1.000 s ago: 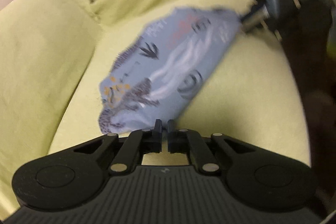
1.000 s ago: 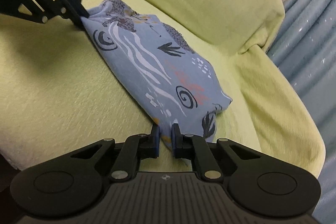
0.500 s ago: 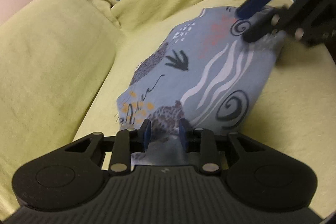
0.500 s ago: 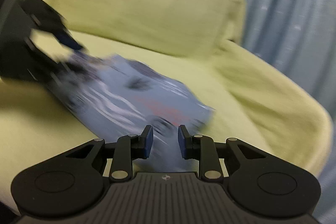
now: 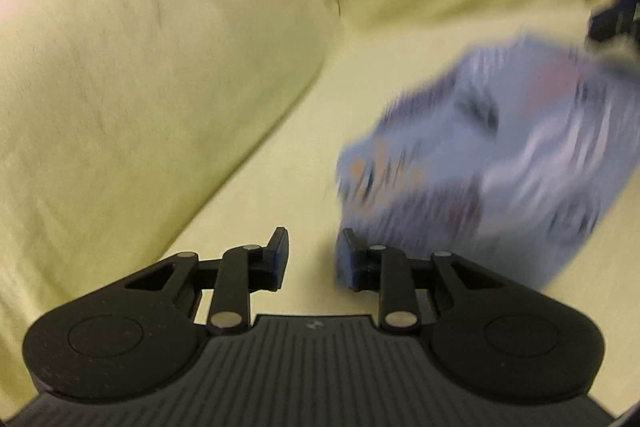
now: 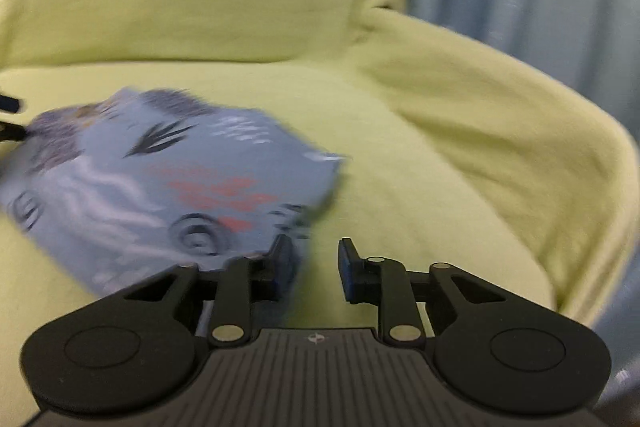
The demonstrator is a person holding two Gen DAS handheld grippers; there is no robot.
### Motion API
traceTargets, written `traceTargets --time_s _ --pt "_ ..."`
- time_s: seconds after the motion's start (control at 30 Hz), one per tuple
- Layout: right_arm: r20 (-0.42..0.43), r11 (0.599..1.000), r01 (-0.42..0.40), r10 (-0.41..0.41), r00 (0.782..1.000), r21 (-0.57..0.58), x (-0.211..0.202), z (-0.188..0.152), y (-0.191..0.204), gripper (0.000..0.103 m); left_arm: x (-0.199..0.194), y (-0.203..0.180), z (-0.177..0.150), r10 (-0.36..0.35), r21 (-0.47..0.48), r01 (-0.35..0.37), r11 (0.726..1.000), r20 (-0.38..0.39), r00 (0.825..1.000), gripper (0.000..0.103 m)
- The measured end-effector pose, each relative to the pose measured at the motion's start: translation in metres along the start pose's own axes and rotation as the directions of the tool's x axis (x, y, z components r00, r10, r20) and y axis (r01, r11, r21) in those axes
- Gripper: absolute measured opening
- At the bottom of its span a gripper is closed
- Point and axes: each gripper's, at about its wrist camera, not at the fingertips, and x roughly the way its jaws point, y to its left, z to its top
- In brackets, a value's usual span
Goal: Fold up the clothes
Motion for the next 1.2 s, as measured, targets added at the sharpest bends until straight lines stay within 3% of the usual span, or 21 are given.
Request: traceTargets --time_s 0.1,0.17,0.23,0.3,0.37,0.43,0.5,0.67,0.7,0.73,0.77,0.87,0.97,1.03,1.1,1.2 --pt "0.092 0.999 -0.052 0.052 0.994 -0.006 -0.009 0.011 0.009 0.024 -0.001 -0.016 0.018 -0.038 0.014 0.038 0.999 0.057 0.998 0.026" --pt "0.131 0.995 -0.091 0.094 0.987 -0.03 -0.014 0.02 0.019 0.022 0.008 -0.026 0.022 -0.075 0.018 0.075 0.997 0.048 0.996 0.026" --pt "0.115 0.995 -0.091 0.095 0.989 -0.04 -0.011 0.026 0.027 0.023 0.021 -0.034 0.023 -0.093 0.018 0.093 0.996 0.038 0.995 0.026" --pt "0.083 0.993 -0.112 0.109 0.991 0.036 -0.003 0.031 0.018 0.025 0.042 -0.035 0.019 -0.096 -0.008 0.096 0.995 -0.006 0.995 0.027" --pt "0.06 0.974 -0.154 0.145 0.988 0.167 0.005 0.033 -0.001 0.032 0.053 -0.034 0.018 -0.083 -0.004 0.083 0.997 -0.028 0.996 0.027" --pt "0.053 0.942 -0.177 0.169 0.984 0.284 0.012 0.032 -0.024 0.032 0.065 -0.03 0.02 -0.016 -0.003 0.016 1.0 -0.031 0.999 0.027" --pt "0.042 0.926 -0.173 0.169 0.985 0.336 0.022 0.031 -0.039 0.032 0.083 -0.022 0.014 0.014 -0.042 -0.018 0.999 -0.079 0.997 0.027" --pt "0.014 0.883 -0.21 0.225 0.974 0.42 0.054 0.028 -0.055 0.032 0.083 -0.015 0.015 0.043 -0.065 -0.049 0.997 -0.078 0.996 0.027" --pt "0.018 0.873 -0.223 0.239 0.971 0.433 0.058 0.027 -0.057 0.03 0.081 -0.011 0.014 0.022 -0.099 -0.028 0.995 -0.068 0.997 0.027" --pt "0.024 0.864 -0.236 0.252 0.967 0.445 0.062 0.026 -0.06 0.011 0.078 -0.008 0.013 -0.001 -0.135 -0.006 0.991 -0.056 0.998 0.027" --pt "0.033 0.856 -0.247 0.261 0.965 0.455 0.063 0.027 -0.061 0.0 0.075 -0.002 0.013 -0.04 -0.192 0.033 0.981 -0.033 0.999 0.028" --pt "0.077 0.855 -0.264 0.257 0.963 0.447 0.063 0.034 -0.061 0.001 0.077 0.007 0.012 -0.107 -0.283 0.096 0.954 -0.023 0.994 0.033" --pt "0.122 0.862 -0.27 0.241 0.963 0.429 0.059 0.043 -0.059 0.001 0.082 0.006 0.011 -0.106 -0.281 0.091 0.955 -0.04 0.994 0.034" --pt "0.125 0.868 -0.261 0.23 0.965 0.422 0.058 0.046 -0.058 0.001 0.084 0.008 0.01 -0.117 -0.296 0.1 0.95 -0.04 0.992 0.032" --pt "0.106 0.873 -0.241 0.217 0.97 0.424 0.062 0.043 -0.057 0.001 0.088 0.012 0.01 -0.158 -0.319 0.141 0.937 -0.027 0.987 0.013" --pt "0.099 0.867 -0.242 0.222 0.97 0.436 0.063 0.038 -0.058 0.001 0.087 0.015 0.01 -0.13 -0.341 0.117 0.933 -0.016 0.991 0.001"
